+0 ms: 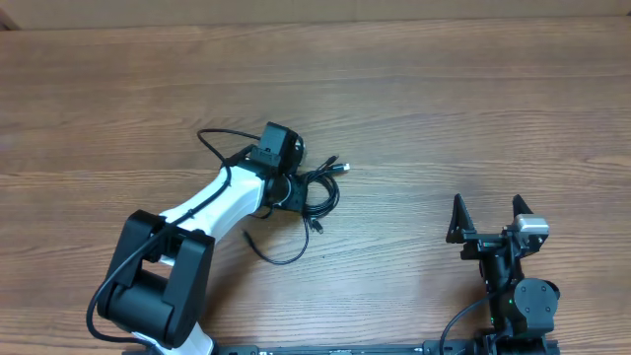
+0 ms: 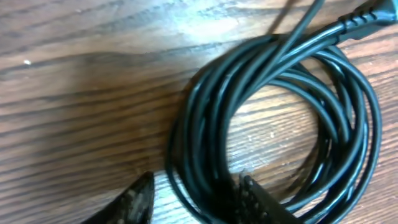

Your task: Untangle cables

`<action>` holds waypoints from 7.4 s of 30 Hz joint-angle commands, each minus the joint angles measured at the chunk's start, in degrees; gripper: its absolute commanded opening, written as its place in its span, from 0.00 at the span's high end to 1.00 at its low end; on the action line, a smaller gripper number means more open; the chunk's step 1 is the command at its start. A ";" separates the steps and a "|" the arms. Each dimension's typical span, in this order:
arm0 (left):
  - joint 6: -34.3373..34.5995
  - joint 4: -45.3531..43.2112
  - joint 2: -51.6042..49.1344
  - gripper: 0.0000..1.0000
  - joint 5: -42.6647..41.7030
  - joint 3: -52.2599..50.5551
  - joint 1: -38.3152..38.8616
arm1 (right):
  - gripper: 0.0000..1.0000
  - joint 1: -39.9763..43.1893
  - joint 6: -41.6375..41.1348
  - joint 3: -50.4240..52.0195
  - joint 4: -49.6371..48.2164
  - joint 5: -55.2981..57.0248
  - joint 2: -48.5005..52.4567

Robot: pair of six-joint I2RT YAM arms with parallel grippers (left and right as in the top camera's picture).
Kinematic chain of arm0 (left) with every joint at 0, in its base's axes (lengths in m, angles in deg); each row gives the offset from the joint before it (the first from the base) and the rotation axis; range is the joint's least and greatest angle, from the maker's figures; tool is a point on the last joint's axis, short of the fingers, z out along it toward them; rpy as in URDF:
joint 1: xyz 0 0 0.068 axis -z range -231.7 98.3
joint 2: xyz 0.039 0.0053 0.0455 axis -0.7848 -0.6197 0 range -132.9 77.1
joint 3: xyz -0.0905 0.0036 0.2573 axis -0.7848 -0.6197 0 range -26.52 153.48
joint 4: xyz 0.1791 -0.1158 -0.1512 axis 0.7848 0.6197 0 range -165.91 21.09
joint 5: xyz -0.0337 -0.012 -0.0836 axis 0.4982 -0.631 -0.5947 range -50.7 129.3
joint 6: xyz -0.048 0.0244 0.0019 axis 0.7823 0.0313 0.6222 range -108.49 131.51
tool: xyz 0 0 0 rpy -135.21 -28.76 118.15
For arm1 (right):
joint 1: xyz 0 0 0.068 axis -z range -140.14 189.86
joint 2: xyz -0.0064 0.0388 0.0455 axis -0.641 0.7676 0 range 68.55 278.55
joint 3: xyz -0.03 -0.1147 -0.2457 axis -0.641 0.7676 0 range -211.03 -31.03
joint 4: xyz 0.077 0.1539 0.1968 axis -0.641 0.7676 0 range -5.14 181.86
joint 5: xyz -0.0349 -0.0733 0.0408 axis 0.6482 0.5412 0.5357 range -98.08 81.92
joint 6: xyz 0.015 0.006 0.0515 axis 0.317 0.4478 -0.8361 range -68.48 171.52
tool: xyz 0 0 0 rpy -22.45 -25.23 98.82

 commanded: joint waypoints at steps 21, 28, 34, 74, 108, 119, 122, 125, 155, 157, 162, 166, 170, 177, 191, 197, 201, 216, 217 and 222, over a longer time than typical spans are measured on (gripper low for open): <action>-7.06 1.36 -1.03 0.96 1.16 5.88 1.29 | 0.00 0.28 0.48 0.59 -0.39 -0.02 -0.46; -10.73 2.71 -1.03 0.96 -5.05 5.86 1.29 | 0.00 0.28 0.48 0.59 -0.39 -0.04 -0.46; -18.71 4.72 -1.03 0.96 -12.55 5.88 1.31 | 0.00 0.28 -4.57 0.59 -0.31 -4.39 -0.46; -32.70 10.54 -0.98 0.96 -34.71 14.12 4.33 | 0.00 0.28 -15.45 -15.98 -0.13 -40.68 33.59; -27.58 7.80 -1.05 0.42 -9.01 13.94 4.33 | 0.00 -0.09 -5.64 -21.70 18.78 -26.27 42.75; -28.87 6.64 -1.16 0.44 -8.94 13.40 4.33 | 0.00 -0.11 -6.19 -29.35 24.24 -25.00 42.75; -28.85 5.70 -1.60 0.44 -8.94 12.63 4.33 | 0.00 -0.11 -6.19 -29.35 24.28 -25.00 42.75; -28.81 4.68 -2.54 0.45 -8.24 12.44 4.35 | 0.00 -0.11 -6.19 -29.35 24.55 -25.00 42.75; -26.97 2.69 -12.66 0.96 -2.51 13.16 10.05 | 0.00 -0.09 -6.14 -29.35 25.49 -24.79 43.93; -26.36 3.19 -12.48 0.96 -2.54 14.25 9.88 | 0.00 -0.09 -6.14 -29.35 25.51 -24.79 44.50; -25.16 6.88 -9.92 0.96 -3.19 18.78 9.86 | 0.00 -0.09 -6.14 -29.35 25.40 -24.83 46.95; -25.18 12.79 -8.09 0.96 -7.21 23.67 9.86 | 0.00 -0.11 -6.14 -29.35 25.05 -26.75 48.76; -25.88 17.88 -6.97 0.96 -12.26 26.56 9.86 | 0.00 -0.11 -6.10 -29.35 22.80 -32.44 50.03; -29.29 20.59 -6.88 0.96 -24.83 27.21 9.90 | 0.00 -0.11 -5.64 -29.35 20.22 -36.09 50.53; -29.92 18.82 -6.88 0.96 -32.15 27.19 10.34 | 0.53 -1.44 -1.66 -29.31 20.74 -40.52 51.98; -29.92 18.53 -6.88 0.96 -35.63 27.19 10.34 | 0.62 -1.44 -1.66 -29.31 21.55 -40.57 55.12; -29.92 18.43 -6.88 0.96 -35.60 27.19 10.36 | 0.76 -1.44 -1.68 -29.31 20.79 -41.03 56.11; -29.92 18.47 -6.88 0.96 -35.50 27.19 10.34 | 0.96 -1.44 -6.99 -29.31 25.73 -23.32 56.11; -29.92 18.47 -6.88 0.96 -35.50 27.19 10.34 | 0.96 -1.44 -8.41 -29.31 26.53 -20.74 56.13; -29.92 18.49 -6.88 0.96 -34.77 27.19 10.32 | 0.96 -1.44 -12.52 -29.31 28.76 -13.00 56.13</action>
